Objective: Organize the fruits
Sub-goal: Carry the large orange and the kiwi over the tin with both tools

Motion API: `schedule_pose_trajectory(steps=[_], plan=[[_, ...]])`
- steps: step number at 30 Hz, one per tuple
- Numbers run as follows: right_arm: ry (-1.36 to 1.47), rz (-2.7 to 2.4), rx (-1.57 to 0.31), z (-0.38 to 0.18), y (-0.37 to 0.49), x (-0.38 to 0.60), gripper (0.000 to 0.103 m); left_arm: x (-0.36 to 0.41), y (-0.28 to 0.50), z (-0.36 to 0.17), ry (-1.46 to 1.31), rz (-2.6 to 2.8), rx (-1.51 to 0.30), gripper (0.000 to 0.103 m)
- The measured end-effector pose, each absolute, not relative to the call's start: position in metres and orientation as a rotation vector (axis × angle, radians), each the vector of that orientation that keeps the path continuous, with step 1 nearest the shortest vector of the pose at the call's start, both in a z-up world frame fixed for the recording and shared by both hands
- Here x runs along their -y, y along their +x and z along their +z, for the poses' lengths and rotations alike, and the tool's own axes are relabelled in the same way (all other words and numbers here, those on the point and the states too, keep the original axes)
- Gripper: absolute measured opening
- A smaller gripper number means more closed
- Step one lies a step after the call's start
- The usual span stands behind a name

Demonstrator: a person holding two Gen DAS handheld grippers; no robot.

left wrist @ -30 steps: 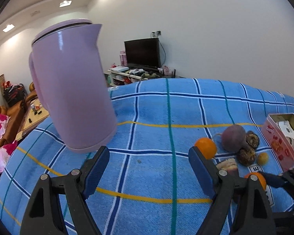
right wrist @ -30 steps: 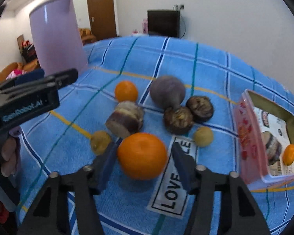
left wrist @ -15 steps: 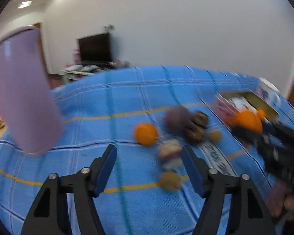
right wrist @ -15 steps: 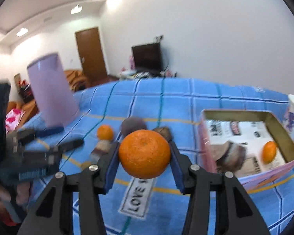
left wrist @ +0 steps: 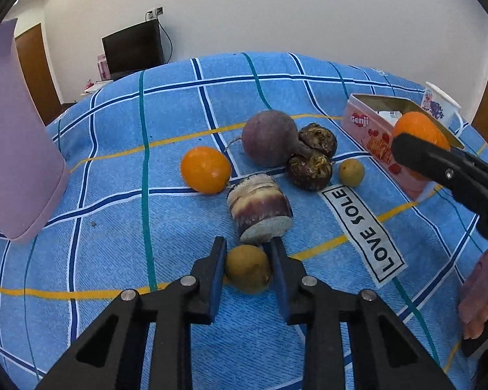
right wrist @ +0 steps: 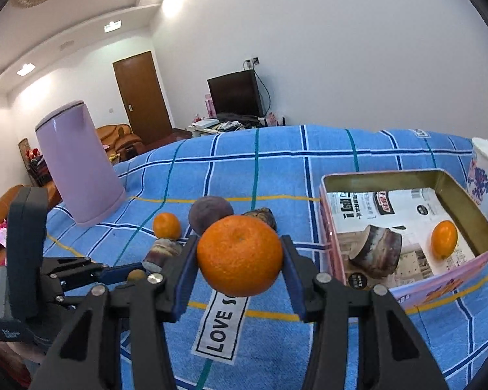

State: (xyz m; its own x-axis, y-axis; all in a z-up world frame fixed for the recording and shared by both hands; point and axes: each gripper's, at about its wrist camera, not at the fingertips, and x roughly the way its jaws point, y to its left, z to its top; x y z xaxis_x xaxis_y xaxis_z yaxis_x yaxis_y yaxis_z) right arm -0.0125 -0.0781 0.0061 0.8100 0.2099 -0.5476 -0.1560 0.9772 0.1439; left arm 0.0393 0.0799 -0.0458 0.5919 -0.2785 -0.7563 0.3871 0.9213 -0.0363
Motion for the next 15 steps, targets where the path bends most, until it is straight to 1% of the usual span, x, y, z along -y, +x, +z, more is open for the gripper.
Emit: schedule_pose_trajectory(steps=[3,7,10,15], plan=[[0.095,0.193,-0.593,0.006,-0.013,0.080,0.051,-0.087,0.039,-0.039,0.103,-0.386,-0.817,0.028],[0.111,0.187,-0.566,0.009,-0.016,0.084,0.051,-0.109,0.036,-0.017,0.011,-0.343,-0.699,0.028],[0.118,0.188,-0.531,0.013,-0.019,0.087,0.051,-0.119,0.030,-0.005,-0.013,-0.294,-0.602,0.028],[0.085,0.172,-0.493,0.019,-0.024,0.084,0.051,-0.120,0.022,0.005,-0.017,-0.238,-0.494,0.028]])
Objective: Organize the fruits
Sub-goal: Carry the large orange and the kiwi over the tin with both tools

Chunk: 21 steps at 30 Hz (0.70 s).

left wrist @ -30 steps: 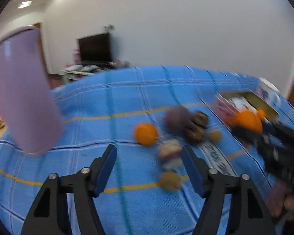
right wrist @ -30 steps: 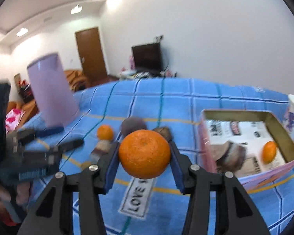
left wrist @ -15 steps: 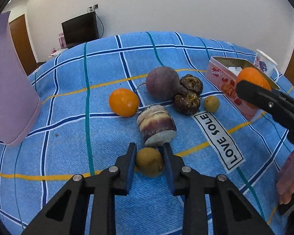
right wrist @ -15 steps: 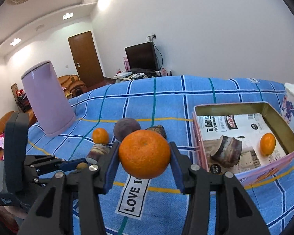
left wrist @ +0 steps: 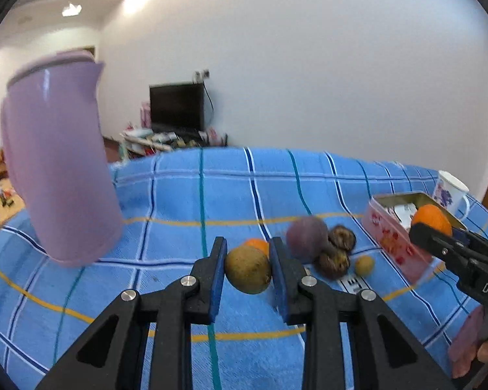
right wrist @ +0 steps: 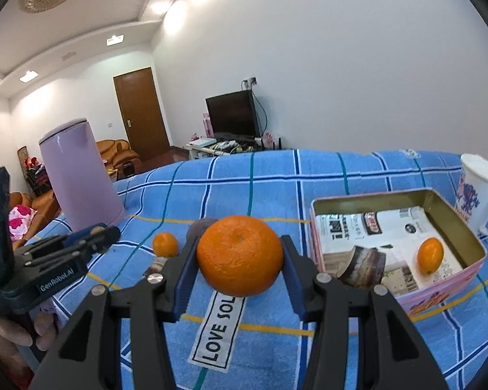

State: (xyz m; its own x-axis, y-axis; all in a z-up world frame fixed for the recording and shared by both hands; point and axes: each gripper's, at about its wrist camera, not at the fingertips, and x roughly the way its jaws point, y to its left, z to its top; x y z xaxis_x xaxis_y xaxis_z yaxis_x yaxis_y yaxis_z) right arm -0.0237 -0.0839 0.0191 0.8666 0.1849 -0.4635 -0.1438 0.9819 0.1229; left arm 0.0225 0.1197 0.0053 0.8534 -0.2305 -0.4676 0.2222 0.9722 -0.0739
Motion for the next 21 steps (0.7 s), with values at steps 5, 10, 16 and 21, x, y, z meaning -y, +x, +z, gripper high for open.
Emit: schedule_pose_trajectory(steps=[5,10,16,21], plan=[[0.026,0.148,-0.461,0.022,-0.026,0.078,0.051,-0.107,0.019,0.004,0.017,-0.174,-0.448,0.028],[-0.111,0.102,-0.393,0.028,-0.029,0.070,0.051,-0.100,0.015,0.002,0.028,-0.133,-0.446,0.028],[-0.156,0.081,-0.353,0.030,-0.035,0.081,0.051,-0.083,0.014,0.001,0.055,-0.111,-0.470,0.028],[-0.167,0.057,-0.347,0.030,-0.036,0.097,0.051,-0.064,0.011,0.006,0.075,-0.121,-0.455,0.028]])
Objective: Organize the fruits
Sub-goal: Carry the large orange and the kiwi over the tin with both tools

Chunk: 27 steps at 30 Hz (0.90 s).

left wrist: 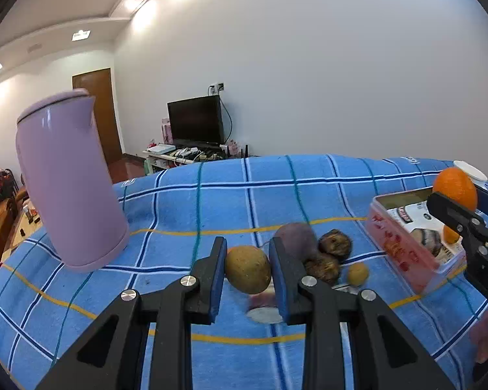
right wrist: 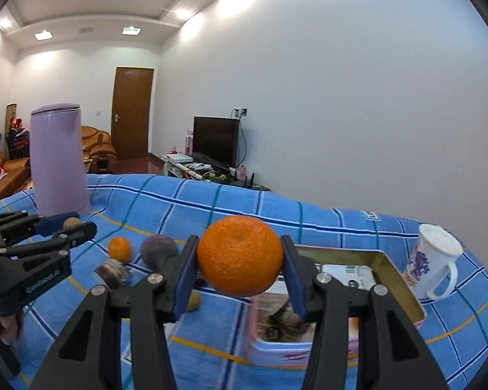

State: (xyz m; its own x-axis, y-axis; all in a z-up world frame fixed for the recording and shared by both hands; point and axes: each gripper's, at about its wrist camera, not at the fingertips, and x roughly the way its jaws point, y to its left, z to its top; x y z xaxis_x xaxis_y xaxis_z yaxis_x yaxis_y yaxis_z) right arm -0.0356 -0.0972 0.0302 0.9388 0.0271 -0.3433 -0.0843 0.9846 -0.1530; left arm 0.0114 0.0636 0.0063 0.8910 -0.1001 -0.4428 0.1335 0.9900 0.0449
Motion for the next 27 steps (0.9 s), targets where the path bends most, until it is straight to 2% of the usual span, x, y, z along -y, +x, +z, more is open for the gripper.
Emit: schedule_pose_trajectory(steps=[17,27], plan=[[0.018,-0.092,-0.347,0.046,-0.028,0.213,0.051,0.028,0.014,0.029,0.085,-0.246,-0.418,0.028],[0.063,-0.193,-0.373,0.047,-0.017,0.273,0.052,0.090,0.035,0.027,0.083,-0.332,-0.458,0.028]])
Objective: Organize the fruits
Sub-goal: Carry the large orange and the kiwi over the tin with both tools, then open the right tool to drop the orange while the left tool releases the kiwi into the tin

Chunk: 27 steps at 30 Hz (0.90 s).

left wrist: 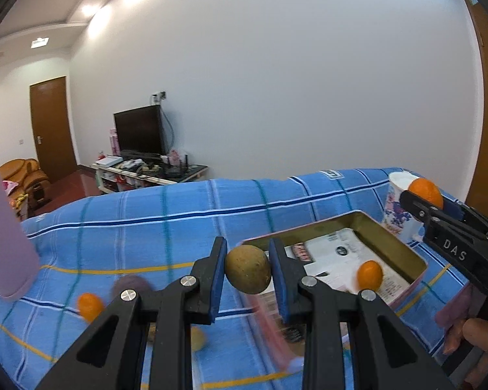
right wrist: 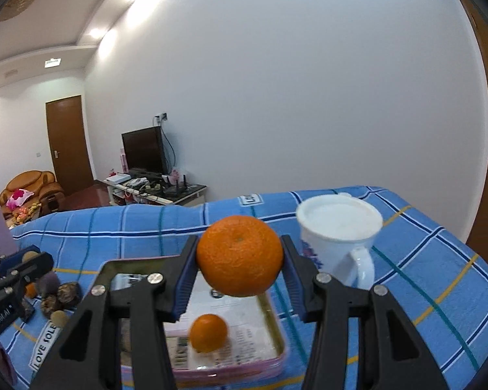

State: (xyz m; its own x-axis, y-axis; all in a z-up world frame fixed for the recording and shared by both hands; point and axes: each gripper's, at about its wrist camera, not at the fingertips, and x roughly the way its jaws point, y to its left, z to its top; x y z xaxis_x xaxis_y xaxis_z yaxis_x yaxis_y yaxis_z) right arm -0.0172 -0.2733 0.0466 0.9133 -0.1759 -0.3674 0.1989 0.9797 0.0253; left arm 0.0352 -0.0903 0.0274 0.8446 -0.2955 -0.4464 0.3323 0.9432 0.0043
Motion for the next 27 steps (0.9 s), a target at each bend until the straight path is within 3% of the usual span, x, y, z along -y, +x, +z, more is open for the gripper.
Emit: schedule_pose_trajectory(steps=[13,27], plan=[[0.095,-0.130,-0.567,0.018,0.024,0.285,0.052,0.170,0.079,-0.006,0.147,-0.320,-0.626,0.028],[0.126,-0.104,-0.607,0.014,0.033,0.291,0.052,0.170,0.088,-0.020,0.174,-0.280,-0.693,0.029]])
